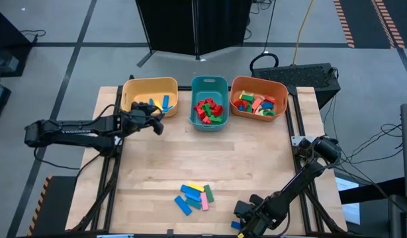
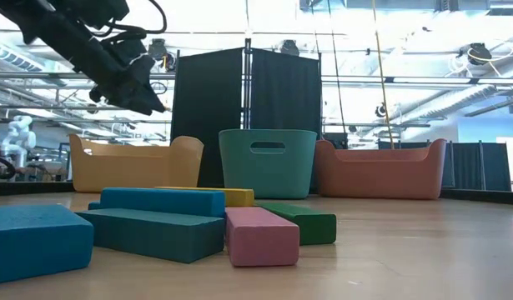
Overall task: Sort blocks by size
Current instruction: Put the blue rectangle block into the yellow bin
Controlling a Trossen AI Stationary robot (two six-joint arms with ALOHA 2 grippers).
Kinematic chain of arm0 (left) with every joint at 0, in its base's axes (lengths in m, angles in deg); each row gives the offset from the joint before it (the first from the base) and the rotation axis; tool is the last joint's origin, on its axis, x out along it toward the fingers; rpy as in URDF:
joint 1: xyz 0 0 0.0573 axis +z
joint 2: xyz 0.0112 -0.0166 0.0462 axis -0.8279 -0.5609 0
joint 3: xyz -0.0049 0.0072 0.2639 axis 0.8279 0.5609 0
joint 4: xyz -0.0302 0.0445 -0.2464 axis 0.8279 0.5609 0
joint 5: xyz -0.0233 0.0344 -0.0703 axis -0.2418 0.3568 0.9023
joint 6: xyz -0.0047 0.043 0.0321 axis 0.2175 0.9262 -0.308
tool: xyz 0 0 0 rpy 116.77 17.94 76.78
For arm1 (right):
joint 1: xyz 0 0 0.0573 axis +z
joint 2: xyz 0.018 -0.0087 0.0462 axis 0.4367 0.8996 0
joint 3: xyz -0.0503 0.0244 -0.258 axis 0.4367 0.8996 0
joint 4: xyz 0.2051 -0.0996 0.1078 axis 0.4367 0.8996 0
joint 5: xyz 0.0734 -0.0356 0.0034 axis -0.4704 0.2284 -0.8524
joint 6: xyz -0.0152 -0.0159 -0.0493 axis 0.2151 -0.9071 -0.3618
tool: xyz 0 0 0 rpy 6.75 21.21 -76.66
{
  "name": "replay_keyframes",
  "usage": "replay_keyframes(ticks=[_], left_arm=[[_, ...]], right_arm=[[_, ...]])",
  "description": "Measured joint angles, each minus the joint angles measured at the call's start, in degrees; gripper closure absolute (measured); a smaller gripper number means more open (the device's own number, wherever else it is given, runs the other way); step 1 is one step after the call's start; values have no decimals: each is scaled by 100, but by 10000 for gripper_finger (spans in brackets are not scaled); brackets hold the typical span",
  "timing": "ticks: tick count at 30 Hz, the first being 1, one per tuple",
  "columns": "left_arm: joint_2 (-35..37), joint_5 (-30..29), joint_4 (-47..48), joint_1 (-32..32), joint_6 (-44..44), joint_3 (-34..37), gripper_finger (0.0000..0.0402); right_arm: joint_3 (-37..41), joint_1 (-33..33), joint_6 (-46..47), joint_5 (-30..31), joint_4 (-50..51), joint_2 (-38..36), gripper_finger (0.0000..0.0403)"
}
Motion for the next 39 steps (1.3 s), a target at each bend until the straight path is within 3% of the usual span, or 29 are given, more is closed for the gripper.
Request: replay_keyframes(ticks=[8,11,18,23,35,39], left_arm=[[-2,-23,262,-165,-86,0,194],[-2,-48,311,-165,-140,0,194],[-2,-64,277,-165,-146,0,194],[-2,-68,279,-165,-167,0,194],[-2,-68,355,-165,-253,0,194],[-2,-66,377,-165,-249,0,194]], right_arm=[[-222,79,-287,117,-170,184,235],[-647,139,-576,96,199,488,235],[-2055,307,-1267,505,2080,1306,233],[-2684,343,-1523,647,2252,1755,224],[-2746,329,-1056,663,2608,2000,219],[-2745,286,-1045,695,2741,2000,247]])
